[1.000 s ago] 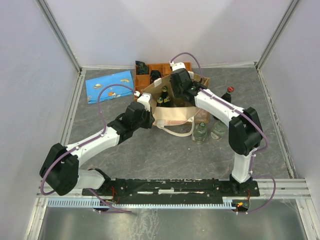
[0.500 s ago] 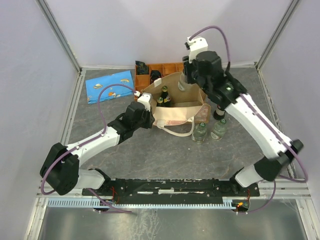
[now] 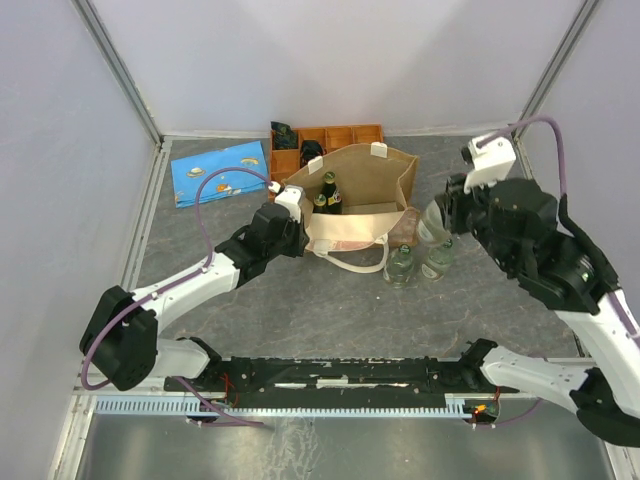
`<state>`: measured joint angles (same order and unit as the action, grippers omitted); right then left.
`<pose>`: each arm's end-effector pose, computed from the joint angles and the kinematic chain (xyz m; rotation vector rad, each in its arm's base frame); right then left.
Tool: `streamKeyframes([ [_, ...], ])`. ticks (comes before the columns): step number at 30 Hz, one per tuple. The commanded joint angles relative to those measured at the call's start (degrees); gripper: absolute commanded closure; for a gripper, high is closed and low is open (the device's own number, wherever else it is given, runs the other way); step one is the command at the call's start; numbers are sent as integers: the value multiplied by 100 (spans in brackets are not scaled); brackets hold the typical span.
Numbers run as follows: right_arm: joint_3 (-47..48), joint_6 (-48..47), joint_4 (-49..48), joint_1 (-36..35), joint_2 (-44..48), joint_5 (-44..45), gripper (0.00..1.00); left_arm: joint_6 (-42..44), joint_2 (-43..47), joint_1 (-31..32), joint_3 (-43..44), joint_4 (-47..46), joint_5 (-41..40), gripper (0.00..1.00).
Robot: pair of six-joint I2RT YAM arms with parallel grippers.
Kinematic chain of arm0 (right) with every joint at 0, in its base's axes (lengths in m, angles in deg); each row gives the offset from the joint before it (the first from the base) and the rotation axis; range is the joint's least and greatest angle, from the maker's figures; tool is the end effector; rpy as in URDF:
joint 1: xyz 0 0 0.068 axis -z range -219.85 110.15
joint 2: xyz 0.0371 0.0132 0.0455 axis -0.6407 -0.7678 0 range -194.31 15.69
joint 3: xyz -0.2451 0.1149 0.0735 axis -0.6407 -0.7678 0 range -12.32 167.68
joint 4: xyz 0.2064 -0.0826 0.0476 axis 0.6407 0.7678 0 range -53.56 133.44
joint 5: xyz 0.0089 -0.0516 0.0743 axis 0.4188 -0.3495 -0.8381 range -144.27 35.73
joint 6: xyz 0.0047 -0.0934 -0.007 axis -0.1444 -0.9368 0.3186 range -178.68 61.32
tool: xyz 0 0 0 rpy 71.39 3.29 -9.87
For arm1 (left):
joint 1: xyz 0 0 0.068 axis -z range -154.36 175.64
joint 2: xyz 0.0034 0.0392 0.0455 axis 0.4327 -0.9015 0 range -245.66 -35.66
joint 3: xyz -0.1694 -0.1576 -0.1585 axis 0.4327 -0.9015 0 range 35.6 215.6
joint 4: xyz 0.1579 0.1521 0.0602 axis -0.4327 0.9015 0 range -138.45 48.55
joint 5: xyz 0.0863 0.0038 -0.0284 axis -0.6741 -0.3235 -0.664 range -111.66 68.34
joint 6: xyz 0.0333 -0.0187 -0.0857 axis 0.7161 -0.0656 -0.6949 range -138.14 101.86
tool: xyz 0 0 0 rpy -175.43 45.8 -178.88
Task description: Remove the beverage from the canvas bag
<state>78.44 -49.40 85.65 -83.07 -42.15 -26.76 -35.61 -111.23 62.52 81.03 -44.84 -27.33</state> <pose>0.1437 0.0814 0.4654 -0.2093 1.8149 0.2011 0.2402 -0.1698 0.2363 0.3119 2.1675 -0.4380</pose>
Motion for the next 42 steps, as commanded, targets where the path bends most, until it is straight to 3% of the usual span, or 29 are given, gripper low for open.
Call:
streamKeyframes([
  [1,-637,386,-60,-68,723,302,100,132,60,-6,100,402,-148,97],
  [7,-1769,695,69,-66,1422,424,100,17,114,-6,44,504,-169,97],
  [20,-4456,1368,-1486,-66,2586,200,100,-17,-18,-1,195,491,-221,97],
  [42,-5389,1365,-2613,-71,1977,101,100,-116,69,-5,85,472,-182,97],
])
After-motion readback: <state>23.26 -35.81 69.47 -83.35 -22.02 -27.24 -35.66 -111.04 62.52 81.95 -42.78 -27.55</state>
